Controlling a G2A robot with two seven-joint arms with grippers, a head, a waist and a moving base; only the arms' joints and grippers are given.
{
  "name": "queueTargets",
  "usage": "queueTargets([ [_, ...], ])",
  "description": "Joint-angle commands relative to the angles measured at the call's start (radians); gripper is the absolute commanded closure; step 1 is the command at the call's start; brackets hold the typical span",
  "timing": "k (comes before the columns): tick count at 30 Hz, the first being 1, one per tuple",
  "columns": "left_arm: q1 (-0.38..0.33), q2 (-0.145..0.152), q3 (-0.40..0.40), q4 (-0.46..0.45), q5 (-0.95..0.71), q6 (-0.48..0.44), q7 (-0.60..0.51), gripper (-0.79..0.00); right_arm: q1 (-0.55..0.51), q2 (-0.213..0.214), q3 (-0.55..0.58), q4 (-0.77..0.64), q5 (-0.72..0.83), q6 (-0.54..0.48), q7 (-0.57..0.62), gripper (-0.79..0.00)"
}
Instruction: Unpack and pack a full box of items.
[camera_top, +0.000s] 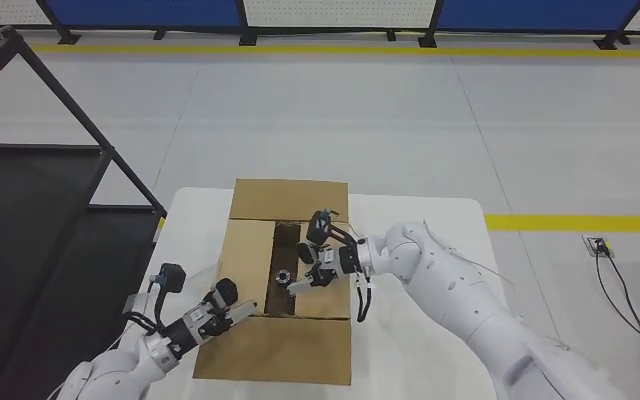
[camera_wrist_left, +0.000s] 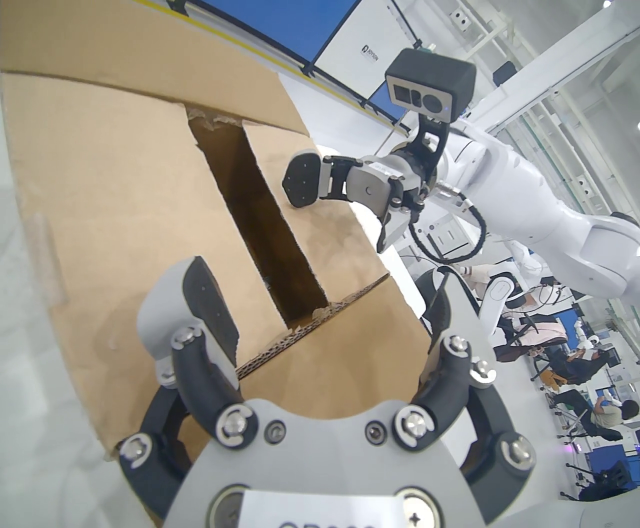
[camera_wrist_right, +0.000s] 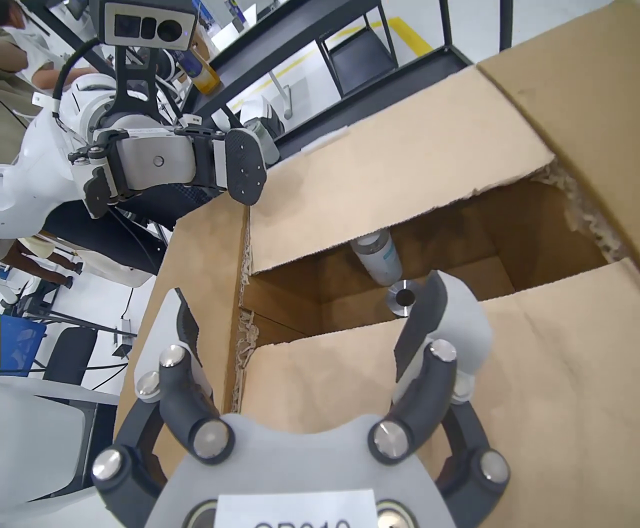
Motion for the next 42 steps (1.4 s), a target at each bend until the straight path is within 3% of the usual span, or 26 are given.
queueTargets([
  [1, 0.014, 0.002, -0.022, -0.017, -0.015, -0.023, 0.011, -0.785, -0.002, 0.013, 0.017, -0.014, -0.025, 0.000, -0.058, -0.785],
  [9, 0.097, 0.017, -0.156, -0.048, -0.165, -0.169, 0.004, -0.785, -0.019, 0.070, 0.094, -0.053, -0.172, 0.000, -0.293, -0.785],
  [17, 0.191, 0.041, -0.304, 0.032, -0.346, -0.355, -0.103, -0.785, -0.027, 0.100, 0.186, 0.022, -0.238, 0.000, -0.516, -0.785],
  [19, 0.220, 0.047, -0.320, 0.062, -0.405, -0.384, -0.138, -0.785, -0.011, 0.096, 0.192, 0.072, -0.261, 0.049, -0.524, -0.785],
  [25, 0.296, 0.064, -0.359, 0.149, -0.463, -0.457, -0.243, -0.785, 0.006, 0.070, 0.207, 0.179, -0.214, 0.069, -0.563, -0.785],
  [38, 0.313, 0.075, -0.378, 0.173, -0.415, -0.431, -0.269, -0.785, -0.003, 0.068, 0.210, 0.177, -0.199, 0.083, -0.562, -0.785],
  [42, 0.299, 0.074, -0.317, 0.161, -0.365, -0.368, -0.276, -0.785, -0.005, 0.053, 0.232, 0.192, -0.074, 0.160, -0.446, -0.785],
])
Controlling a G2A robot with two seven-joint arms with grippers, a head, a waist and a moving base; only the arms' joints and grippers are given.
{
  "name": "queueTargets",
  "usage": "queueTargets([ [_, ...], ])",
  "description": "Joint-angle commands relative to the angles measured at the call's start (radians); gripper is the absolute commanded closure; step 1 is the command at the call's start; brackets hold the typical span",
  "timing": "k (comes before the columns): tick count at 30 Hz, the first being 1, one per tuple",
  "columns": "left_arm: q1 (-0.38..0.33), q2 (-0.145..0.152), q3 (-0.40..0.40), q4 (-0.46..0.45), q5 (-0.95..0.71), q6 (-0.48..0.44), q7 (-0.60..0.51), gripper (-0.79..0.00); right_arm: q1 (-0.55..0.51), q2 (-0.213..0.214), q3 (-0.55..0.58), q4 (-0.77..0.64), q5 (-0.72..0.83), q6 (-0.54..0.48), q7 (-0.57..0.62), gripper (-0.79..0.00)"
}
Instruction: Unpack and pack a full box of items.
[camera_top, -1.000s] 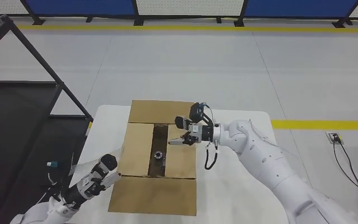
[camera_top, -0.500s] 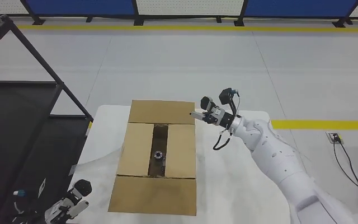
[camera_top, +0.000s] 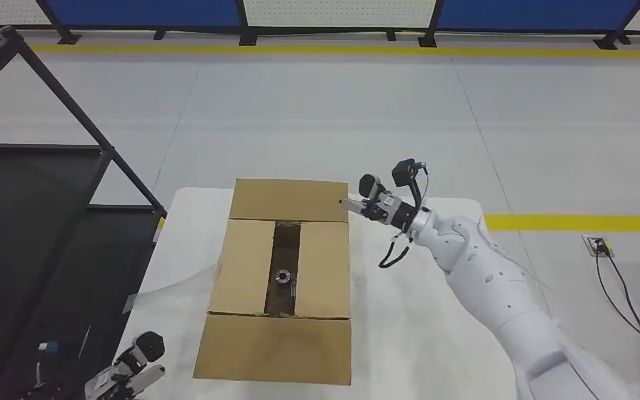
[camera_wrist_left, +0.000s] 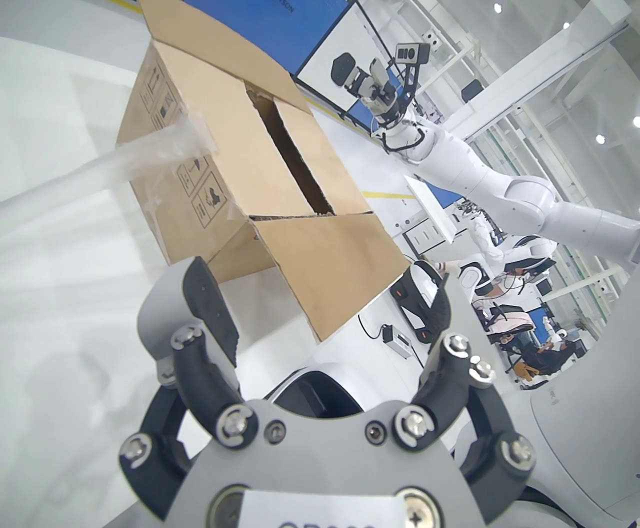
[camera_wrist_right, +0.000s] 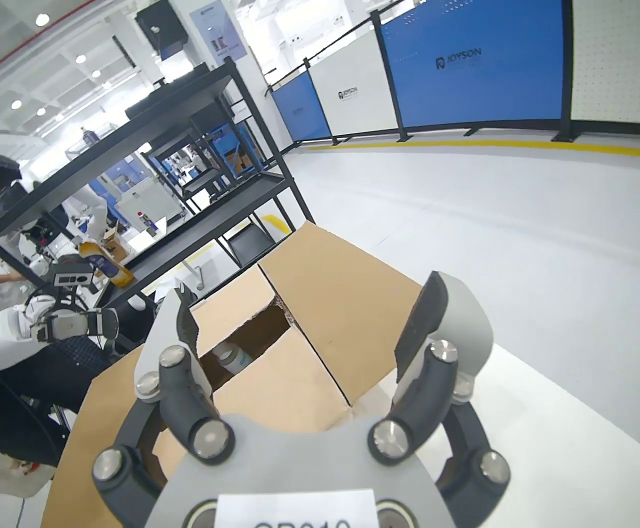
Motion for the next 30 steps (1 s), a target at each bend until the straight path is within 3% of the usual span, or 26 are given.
queueTargets([
  [1, -0.013, 0.001, 0.034, 0.003, 0.018, 0.021, -0.004, -0.785, 0.014, -0.009, 0.011, 0.026, 0.069, 0.054, 0.075, -0.785],
  [12, -0.058, 0.011, 0.147, 0.027, 0.056, 0.011, -0.057, -0.785, 0.057, -0.079, 0.051, 0.170, 0.370, 0.165, 0.401, -0.785],
  [19, -0.040, 0.041, 0.197, -0.037, 0.039, 0.009, -0.055, -0.785, 0.072, -0.126, 0.037, 0.225, 0.382, 0.227, 0.423, -0.785],
  [30, -0.038, 0.043, 0.199, -0.040, 0.039, 0.007, -0.053, -0.785, 0.072, -0.128, 0.037, 0.226, 0.383, 0.228, 0.423, -0.785],
])
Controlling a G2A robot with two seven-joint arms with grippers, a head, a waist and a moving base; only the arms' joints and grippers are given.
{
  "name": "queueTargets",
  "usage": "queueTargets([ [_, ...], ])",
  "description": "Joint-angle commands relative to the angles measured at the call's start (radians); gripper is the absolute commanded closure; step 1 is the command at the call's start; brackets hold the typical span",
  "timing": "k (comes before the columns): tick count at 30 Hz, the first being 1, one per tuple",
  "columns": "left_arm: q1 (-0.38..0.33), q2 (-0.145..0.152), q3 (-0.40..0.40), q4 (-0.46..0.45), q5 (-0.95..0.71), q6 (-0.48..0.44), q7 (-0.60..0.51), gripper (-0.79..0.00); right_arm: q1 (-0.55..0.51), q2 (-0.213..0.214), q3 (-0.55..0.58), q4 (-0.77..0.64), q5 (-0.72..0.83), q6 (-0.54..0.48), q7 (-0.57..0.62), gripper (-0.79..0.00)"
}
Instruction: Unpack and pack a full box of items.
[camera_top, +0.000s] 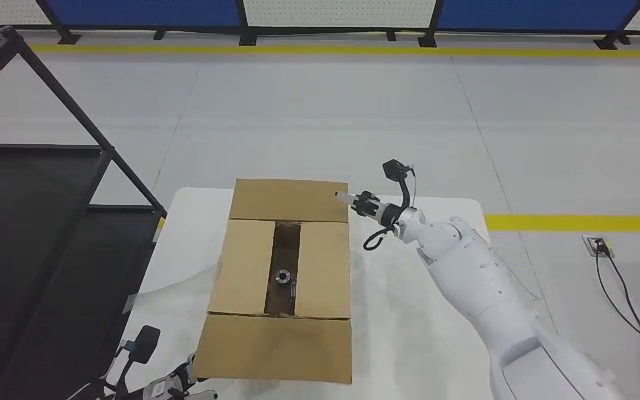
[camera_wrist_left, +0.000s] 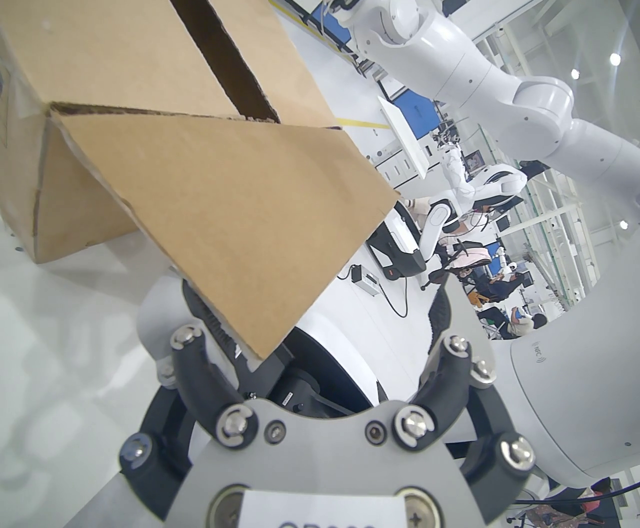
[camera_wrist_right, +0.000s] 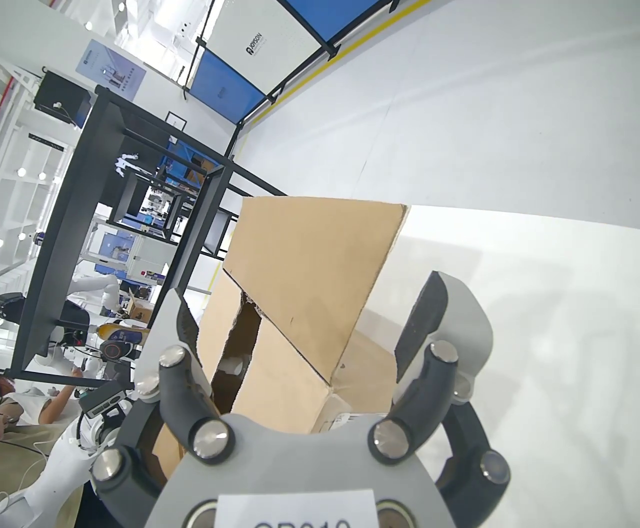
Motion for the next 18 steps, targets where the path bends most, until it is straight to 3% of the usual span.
queueTargets([
  [1, 0.000, 0.000, 0.000, 0.000, 0.000, 0.000, 0.000, -0.785, 0.000, 0.000, 0.000, 0.000, 0.000, 0.000, 0.000, -0.785],
  [6, 0.000, 0.000, 0.000, 0.000, 0.000, 0.000, 0.000, -0.785, 0.000, 0.000, 0.000, 0.000, 0.000, 0.000, 0.000, -0.785],
  [8, 0.000, 0.005, 0.007, -0.060, -0.025, -0.027, 0.027, -0.785, 0.000, 0.000, 0.000, 0.000, 0.000, 0.000, 0.000, -0.785],
  [18, -0.001, 0.005, 0.007, -0.061, -0.024, -0.022, 0.031, -0.785, -0.012, 0.000, 0.002, -0.013, 0.001, 0.012, -0.012, -0.785],
])
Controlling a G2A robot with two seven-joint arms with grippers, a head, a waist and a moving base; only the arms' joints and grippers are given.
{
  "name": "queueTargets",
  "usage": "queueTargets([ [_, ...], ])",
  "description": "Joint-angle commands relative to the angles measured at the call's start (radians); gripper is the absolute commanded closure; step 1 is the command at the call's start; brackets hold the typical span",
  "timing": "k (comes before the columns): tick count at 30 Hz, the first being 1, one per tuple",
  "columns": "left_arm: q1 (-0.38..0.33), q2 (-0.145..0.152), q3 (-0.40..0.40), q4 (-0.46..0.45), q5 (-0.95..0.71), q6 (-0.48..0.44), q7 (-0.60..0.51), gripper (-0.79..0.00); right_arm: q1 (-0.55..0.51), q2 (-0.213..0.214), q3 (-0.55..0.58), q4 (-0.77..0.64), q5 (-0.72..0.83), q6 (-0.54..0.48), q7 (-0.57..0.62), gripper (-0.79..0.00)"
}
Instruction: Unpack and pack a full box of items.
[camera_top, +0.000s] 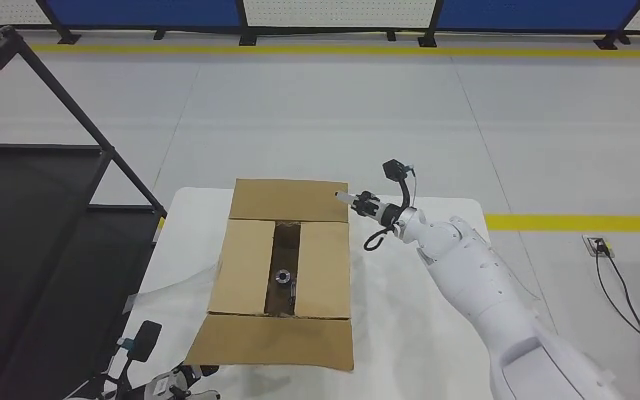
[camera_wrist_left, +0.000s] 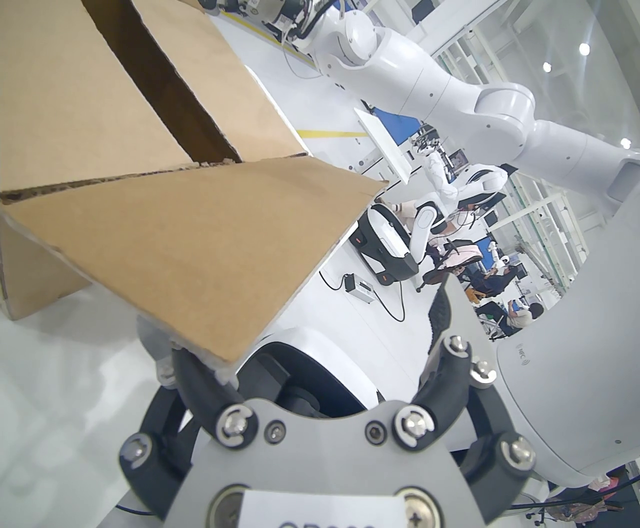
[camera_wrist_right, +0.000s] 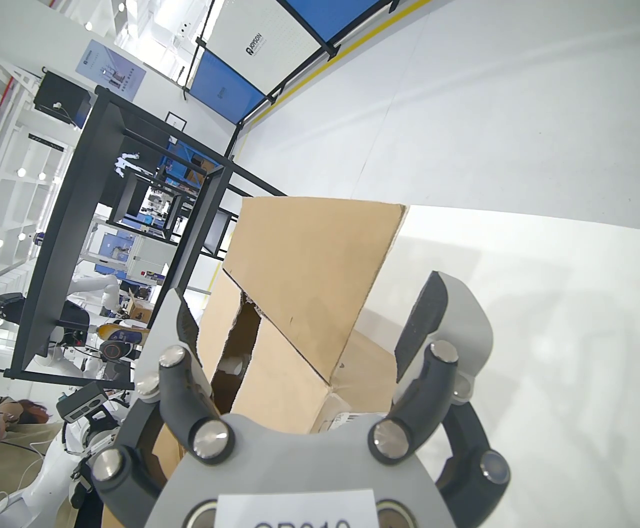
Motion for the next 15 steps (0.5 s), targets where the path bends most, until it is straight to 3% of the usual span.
queueTargets([
  [1, -0.003, -0.001, 0.003, -0.011, 0.012, 0.018, 0.016, -0.785, -0.020, 0.001, 0.002, -0.025, -0.006, 0.024, -0.015, -0.785],
  [8, -0.012, 0.003, 0.000, -0.046, 0.019, 0.034, 0.045, -0.785, -0.050, 0.002, 0.029, -0.070, 0.029, 0.094, 0.021, -0.785],
  [15, -0.016, 0.008, -0.015, -0.055, -0.011, 0.032, 0.076, -0.785, -0.052, -0.002, 0.059, -0.070, 0.094, 0.023, 0.129, -0.785],
])
